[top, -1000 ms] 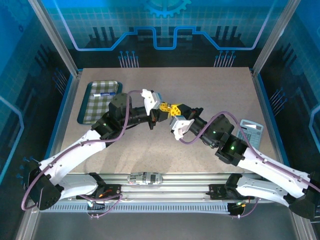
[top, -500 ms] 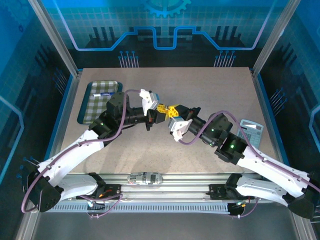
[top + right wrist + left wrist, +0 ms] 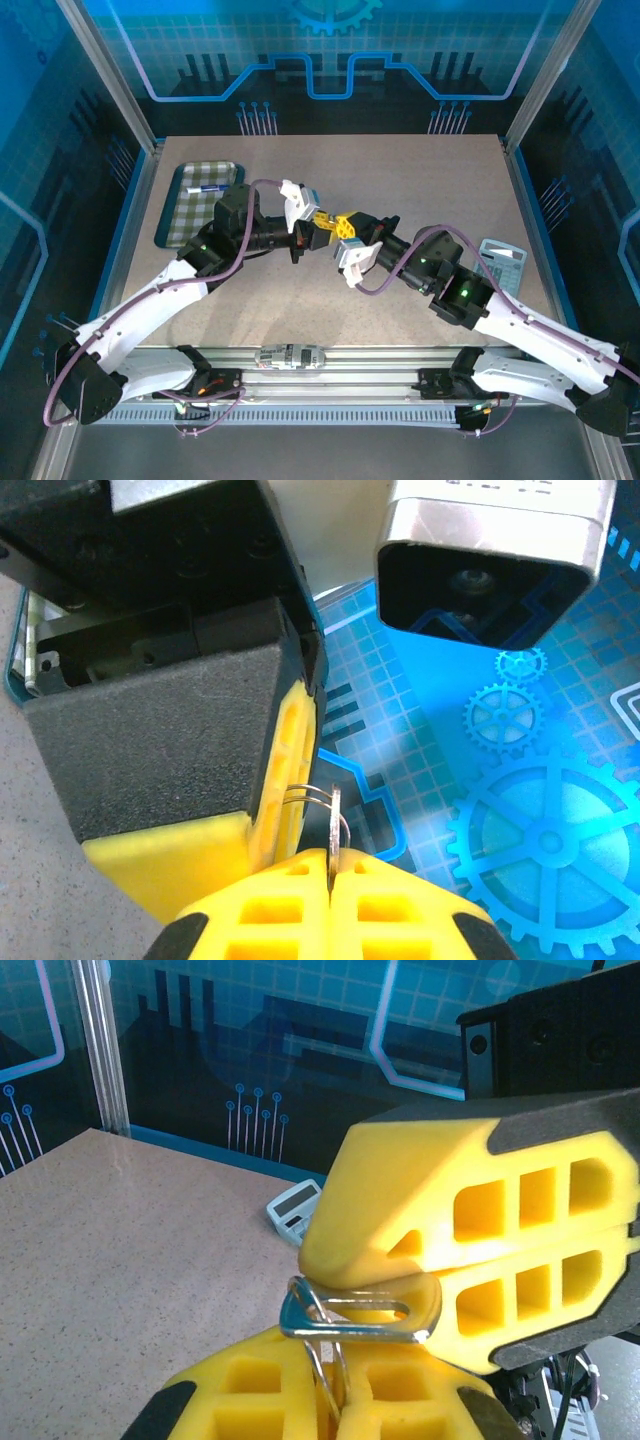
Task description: Remove the keys from the keyring
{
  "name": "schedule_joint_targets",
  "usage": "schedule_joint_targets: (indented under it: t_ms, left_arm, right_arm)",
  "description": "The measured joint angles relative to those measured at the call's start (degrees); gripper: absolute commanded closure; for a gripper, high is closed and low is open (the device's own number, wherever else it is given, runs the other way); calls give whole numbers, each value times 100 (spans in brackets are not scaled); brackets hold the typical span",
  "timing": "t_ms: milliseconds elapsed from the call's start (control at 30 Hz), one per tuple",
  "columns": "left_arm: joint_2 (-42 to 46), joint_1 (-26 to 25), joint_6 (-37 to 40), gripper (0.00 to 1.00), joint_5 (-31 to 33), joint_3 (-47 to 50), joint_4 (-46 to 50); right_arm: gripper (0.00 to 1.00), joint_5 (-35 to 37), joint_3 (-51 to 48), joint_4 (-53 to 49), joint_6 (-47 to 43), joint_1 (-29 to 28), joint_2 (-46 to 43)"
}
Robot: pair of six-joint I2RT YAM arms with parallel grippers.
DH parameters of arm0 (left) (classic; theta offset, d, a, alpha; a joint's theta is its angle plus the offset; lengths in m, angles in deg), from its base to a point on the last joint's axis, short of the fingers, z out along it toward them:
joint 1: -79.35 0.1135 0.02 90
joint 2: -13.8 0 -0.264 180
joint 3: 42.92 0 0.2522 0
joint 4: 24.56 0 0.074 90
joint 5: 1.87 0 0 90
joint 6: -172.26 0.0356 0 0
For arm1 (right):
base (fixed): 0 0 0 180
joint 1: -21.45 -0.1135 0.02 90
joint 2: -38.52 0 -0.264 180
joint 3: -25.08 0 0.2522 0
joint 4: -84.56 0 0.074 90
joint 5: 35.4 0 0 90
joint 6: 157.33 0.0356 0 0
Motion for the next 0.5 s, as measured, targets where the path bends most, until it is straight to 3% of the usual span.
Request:
schedule_joint_targets:
  t_ms: [500]
  left_arm:
    - [46, 20, 44, 100, -214, -11, 146]
  right_arm:
    - [100, -448, 455, -1014, -109, 107, -131]
